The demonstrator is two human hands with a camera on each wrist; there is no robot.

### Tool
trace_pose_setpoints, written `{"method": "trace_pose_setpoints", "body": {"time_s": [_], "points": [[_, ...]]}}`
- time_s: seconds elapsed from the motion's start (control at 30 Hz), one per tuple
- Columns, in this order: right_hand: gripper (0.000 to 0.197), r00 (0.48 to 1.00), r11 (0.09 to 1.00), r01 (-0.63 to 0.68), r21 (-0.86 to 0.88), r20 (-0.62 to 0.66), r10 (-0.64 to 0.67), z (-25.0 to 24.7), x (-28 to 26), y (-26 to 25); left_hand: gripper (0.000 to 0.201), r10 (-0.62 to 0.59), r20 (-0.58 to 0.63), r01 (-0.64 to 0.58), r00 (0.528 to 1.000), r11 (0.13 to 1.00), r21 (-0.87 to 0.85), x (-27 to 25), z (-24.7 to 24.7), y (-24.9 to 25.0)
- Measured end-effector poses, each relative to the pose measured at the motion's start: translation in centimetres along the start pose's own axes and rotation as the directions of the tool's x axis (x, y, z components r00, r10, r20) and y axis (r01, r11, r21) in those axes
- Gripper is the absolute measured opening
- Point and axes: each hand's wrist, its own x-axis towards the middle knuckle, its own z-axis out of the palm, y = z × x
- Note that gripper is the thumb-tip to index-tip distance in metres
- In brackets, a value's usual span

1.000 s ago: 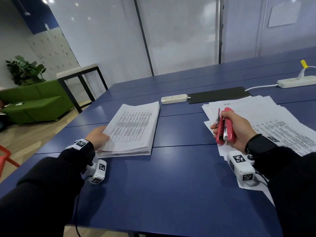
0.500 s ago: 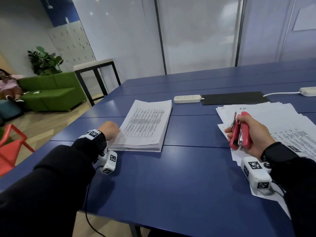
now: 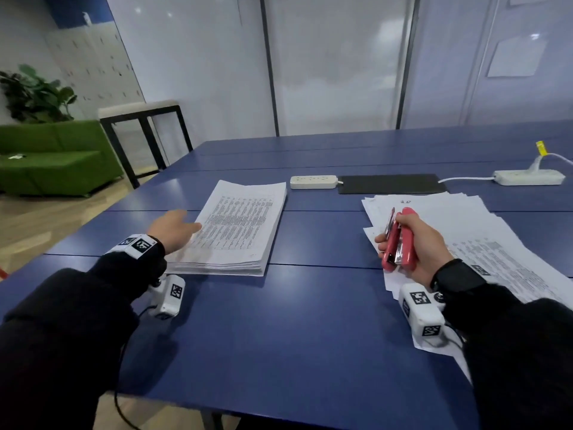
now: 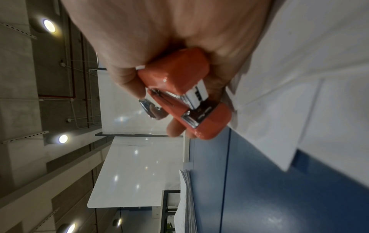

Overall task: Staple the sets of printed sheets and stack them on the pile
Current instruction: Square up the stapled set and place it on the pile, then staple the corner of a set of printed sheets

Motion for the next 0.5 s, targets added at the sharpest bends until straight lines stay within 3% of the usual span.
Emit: {"method": "trace_pose_setpoints", "body": {"time_s": [0.1, 0.2, 0.27, 0.37, 0.43, 0.5], "points": [[0.030, 0.998, 1.000, -0.024, -0.015, -0.065, 0.023, 0.8, -0.5, -0.2, 0.044, 0.298, -0.121, -0.313, 0.947, 0.940, -0.134, -3.6, 0.1, 4.8], [0.034, 0.995, 0.999, -0.026, -0.019, -0.095, 0.024, 2.0, -1.3, -0.4, 0.039, 0.553, 0.026, -0.515, 0.833, 0.791, -0.331, -8.0, 2.3, 10.6], [0.034, 0.995, 1.000, -0.003, 0.028, -0.101, 0.006, 2.8, -2.1, -0.3, 0.050, 0.631, 0.162, -0.509, 0.759, 0.729, -0.457, -10.6, 4.6, 14.4], [0.039, 0.999, 0.998, 0.017, 0.061, -0.043, -0.014, 3.5, -3.5, 0.2, 0.075, 0.672, 0.294, -0.503, 0.679, 0.718, -0.480, -12.5, 8.3, 18.7], [0.046, 0.998, 0.999, -0.026, -0.028, 0.054, 0.027, 3.2, -4.5, 0.2, 0.065, 0.692, 0.321, -0.458, 0.646, 0.688, -0.563, -12.8, 9.8, 20.3], [0.053, 0.985, 0.979, -0.055, -0.198, 0.150, 0.086, 2.0, -5.0, -0.5, 0.047, 0.702, 0.370, -0.311, 0.608, 0.640, -0.703, -12.7, 10.6, 20.8]]}}
